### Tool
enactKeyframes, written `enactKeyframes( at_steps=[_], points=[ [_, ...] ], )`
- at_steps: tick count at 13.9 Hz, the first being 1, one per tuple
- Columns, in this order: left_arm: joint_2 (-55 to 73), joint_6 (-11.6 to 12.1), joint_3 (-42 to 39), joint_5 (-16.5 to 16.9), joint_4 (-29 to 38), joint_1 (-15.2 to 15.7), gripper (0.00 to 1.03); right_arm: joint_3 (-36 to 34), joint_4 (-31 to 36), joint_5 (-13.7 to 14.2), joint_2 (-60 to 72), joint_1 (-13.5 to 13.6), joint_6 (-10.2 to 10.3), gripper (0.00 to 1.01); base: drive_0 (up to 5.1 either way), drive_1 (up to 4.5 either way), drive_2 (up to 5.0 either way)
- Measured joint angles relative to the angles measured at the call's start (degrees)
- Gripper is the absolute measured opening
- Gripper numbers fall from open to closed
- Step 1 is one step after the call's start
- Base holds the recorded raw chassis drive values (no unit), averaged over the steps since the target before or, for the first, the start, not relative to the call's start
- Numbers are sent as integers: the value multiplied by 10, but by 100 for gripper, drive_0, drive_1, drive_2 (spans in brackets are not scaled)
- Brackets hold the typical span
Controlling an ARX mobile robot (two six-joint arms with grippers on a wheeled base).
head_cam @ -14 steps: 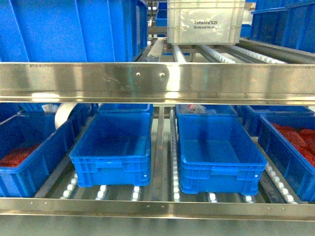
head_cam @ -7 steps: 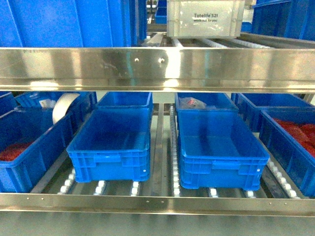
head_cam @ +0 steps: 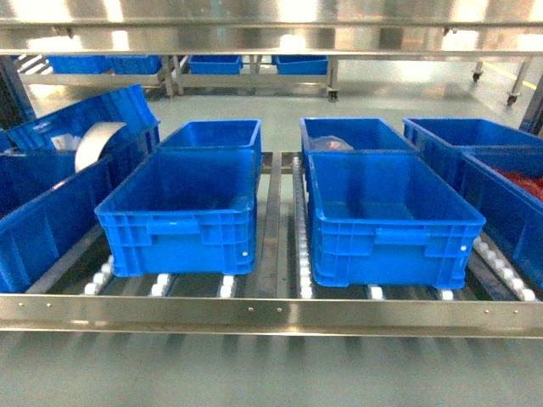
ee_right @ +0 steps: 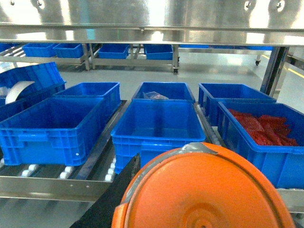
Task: Sort blue parts and orange caps into right shelf containers
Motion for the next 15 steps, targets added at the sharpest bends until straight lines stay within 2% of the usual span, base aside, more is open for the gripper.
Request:
enactKeyframes(
  at_steps=[15],
  points=[
    [0,0,0,0,0,0,41,0,0,0,0,0,0,42,0,0,0]
  ],
)
